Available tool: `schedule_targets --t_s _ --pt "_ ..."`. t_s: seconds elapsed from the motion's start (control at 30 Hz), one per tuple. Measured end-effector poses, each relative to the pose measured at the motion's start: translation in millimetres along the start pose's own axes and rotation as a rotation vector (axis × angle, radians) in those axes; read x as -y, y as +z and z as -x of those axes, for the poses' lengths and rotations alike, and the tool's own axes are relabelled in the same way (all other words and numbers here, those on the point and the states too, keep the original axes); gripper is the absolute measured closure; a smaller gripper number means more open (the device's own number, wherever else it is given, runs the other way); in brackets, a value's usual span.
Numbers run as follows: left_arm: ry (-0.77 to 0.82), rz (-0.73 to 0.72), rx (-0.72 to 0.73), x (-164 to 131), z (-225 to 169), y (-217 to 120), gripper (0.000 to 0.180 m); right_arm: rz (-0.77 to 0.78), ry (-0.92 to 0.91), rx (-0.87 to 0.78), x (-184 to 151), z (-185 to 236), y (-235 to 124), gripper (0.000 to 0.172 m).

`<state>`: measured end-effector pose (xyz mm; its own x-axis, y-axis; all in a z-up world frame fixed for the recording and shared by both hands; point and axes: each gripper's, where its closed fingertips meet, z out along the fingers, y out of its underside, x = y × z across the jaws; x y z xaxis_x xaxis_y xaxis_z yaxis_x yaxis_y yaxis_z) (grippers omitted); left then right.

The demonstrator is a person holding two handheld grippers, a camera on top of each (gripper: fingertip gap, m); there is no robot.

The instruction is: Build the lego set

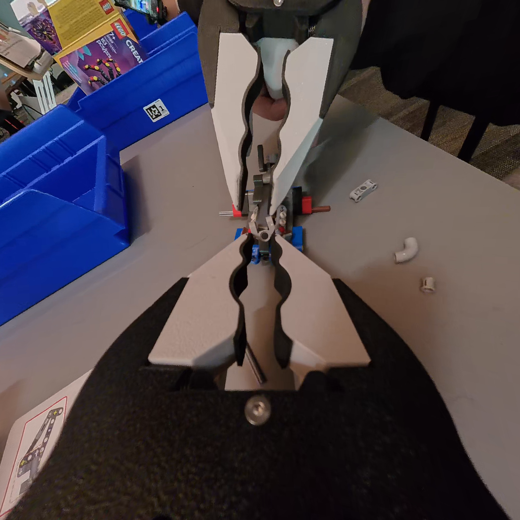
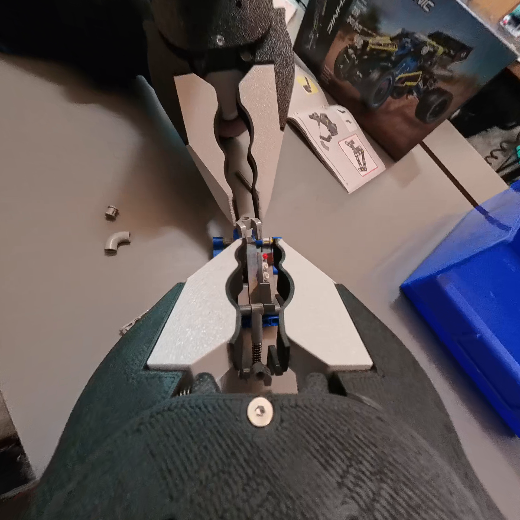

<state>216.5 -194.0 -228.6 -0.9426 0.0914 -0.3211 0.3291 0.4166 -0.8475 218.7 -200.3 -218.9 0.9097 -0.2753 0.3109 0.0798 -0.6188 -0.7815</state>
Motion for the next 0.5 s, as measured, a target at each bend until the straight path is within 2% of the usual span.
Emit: schedule_targets --t_s 0.17,0.33,0.5 --pt "-0.016 0.023 -0.02 -4 -2 0 0.172 0.073 0.04 -0.058 -2 2 -7 0.156" --pt "-0.028 0.044 -0.052 -8 0 0 0.172 0.232 0.02 -0.101 -26 11 -13 0.156" --pt "-0.044 0.034 -0.104 -2 2 3 0.172 0.258 -0.018 -0.134 -26 4 -18 0.158"
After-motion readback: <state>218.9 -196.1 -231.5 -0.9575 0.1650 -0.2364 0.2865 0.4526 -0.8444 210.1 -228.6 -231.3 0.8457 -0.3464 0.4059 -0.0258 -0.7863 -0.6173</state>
